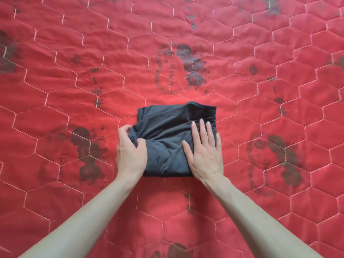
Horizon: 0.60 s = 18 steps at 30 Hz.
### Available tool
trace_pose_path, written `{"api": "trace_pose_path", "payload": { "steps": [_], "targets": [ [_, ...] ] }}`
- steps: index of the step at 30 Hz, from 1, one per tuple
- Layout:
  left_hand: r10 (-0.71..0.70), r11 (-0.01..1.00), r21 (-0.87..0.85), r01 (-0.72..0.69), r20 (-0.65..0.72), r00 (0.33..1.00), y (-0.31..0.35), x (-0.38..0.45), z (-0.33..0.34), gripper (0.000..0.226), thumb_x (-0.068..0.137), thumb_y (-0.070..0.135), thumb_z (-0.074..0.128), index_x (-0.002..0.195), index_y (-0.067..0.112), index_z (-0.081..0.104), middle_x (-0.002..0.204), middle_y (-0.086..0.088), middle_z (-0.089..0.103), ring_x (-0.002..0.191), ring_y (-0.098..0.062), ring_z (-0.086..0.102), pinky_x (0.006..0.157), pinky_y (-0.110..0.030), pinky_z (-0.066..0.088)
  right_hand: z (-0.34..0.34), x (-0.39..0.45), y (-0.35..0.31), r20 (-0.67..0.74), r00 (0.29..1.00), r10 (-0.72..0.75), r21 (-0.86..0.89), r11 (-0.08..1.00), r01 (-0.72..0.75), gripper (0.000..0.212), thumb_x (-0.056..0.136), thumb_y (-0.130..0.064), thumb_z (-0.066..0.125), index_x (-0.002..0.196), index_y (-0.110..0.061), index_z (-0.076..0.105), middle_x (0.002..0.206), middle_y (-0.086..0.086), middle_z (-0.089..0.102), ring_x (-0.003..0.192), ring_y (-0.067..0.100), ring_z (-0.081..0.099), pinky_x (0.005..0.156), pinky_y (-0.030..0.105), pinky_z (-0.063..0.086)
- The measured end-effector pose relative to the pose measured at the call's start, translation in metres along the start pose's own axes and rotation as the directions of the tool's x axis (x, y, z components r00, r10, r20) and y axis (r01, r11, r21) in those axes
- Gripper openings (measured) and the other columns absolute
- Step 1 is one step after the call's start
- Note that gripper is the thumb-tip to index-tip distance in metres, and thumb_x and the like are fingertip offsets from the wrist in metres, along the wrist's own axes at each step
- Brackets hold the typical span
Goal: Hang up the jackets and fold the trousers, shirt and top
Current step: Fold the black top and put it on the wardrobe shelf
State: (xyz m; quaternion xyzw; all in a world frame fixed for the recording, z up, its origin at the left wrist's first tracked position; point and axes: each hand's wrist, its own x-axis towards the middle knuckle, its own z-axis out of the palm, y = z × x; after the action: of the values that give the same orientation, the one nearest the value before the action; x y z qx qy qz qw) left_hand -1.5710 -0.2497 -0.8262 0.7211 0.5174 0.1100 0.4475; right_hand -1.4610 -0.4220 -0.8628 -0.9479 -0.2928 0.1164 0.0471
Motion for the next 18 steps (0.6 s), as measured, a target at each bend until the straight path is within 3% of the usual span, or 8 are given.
{"api": "trace_pose_path", "payload": {
  "steps": [2,4,5,6,7,10,15,18],
  "targets": [
    [0.305,0.921,0.28,-0.27,-0.089,0.948,0.0,-0.008,0.0,0.05,0.092,0.008,0.057,0.141,0.01,0.047,0.132,-0.011,0.054,0.124,-0.032,0.049,0.105,-0.041,0.037,0.007,0.0,0.001,0.005,1.0,-0.009,-0.033,0.999,0.009,0.072,0.107,-0.059,0.022,0.168,-0.022,0.009,0.176,0.002,0.003,0.162,0.02,0.0,0.129,0.049,0.009],
    [0.663,0.659,0.402,-0.636,0.088,0.743,0.004,-0.013,0.011,0.05,0.092,0.011,0.055,0.142,0.008,0.052,0.141,-0.012,0.052,0.133,-0.032,0.047,0.116,-0.046,0.035,0.009,0.002,0.002,-0.017,1.0,-0.009,-0.023,1.0,0.009,0.072,0.107,-0.059,0.021,0.168,-0.021,0.011,0.175,0.002,0.005,0.162,0.019,0.001,0.129,0.05,0.009],
    [0.742,0.531,0.397,-0.748,0.209,0.637,0.006,-0.014,0.021,0.049,0.094,0.013,0.053,0.142,0.008,0.055,0.146,-0.012,0.052,0.139,-0.032,0.046,0.121,-0.049,0.032,0.01,0.001,0.003,-0.027,1.0,-0.015,-0.01,1.0,0.014,0.071,0.107,-0.059,0.021,0.167,-0.021,0.013,0.175,0.002,0.006,0.162,0.019,0.002,0.129,0.05,0.01],
    [0.754,0.45,0.4,-0.799,0.309,0.58,0.007,-0.014,0.031,0.05,0.096,0.016,0.052,0.145,0.008,0.055,0.152,-0.013,0.051,0.145,-0.032,0.043,0.124,-0.051,0.028,0.011,0.001,0.004,-0.04,0.999,-0.018,0.005,1.0,0.019,0.071,0.107,-0.058,0.022,0.167,-0.022,0.015,0.175,0.002,0.007,0.162,0.019,0.002,0.129,0.05,0.01],
    [0.72,0.413,0.429,-0.803,0.386,0.577,0.005,-0.015,0.04,0.052,0.099,0.021,0.049,0.149,0.008,0.053,0.157,-0.013,0.048,0.151,-0.032,0.038,0.126,-0.053,0.025,0.011,0.0,0.005,-0.058,0.998,-0.011,0.024,1.0,0.013,0.07,0.107,-0.057,0.024,0.167,-0.022,0.016,0.175,0.001,0.008,0.162,0.018,0.003,0.13,0.049,0.011],
    [0.552,0.454,0.548,-0.703,0.446,0.704,-0.009,-0.011,0.052,0.061,0.103,0.039,0.042,0.159,0.012,0.042,0.167,-0.009,0.037,0.158,-0.027,0.027,0.128,-0.053,0.018,0.013,-0.001,0.005,-0.117,0.987,0.109,0.094,0.991,-0.099,0.071,0.106,-0.056,0.027,0.167,-0.02,0.017,0.175,0.002,0.009,0.162,0.018,0.002,0.13,0.047,0.012],
    [0.581,0.644,0.404,-0.649,0.293,0.759,-0.026,-0.004,0.049,0.061,0.099,0.04,0.05,0.153,0.012,0.05,0.166,-0.007,0.038,0.158,-0.024,0.026,0.13,-0.051,0.013,0.014,0.007,0.003,-0.02,0.991,0.131,0.051,0.99,-0.13,0.078,0.107,-0.059,0.028,0.167,-0.015,0.006,0.175,0.005,-0.003,0.162,0.02,-0.007,0.13,0.045,0.009],
    [0.367,0.784,0.503,-0.364,0.098,0.925,-0.017,-0.016,0.043,0.077,0.097,0.049,0.054,0.162,0.014,0.03,0.169,-0.009,0.026,0.158,-0.029,0.02,0.128,-0.048,0.012,0.006,0.003,0.007,-0.015,0.995,0.096,0.118,0.989,-0.093,0.079,0.108,-0.055,0.034,0.167,-0.013,0.004,0.175,0.006,-0.006,0.161,0.021,-0.008,0.131,0.041,0.007]
  ]
}}
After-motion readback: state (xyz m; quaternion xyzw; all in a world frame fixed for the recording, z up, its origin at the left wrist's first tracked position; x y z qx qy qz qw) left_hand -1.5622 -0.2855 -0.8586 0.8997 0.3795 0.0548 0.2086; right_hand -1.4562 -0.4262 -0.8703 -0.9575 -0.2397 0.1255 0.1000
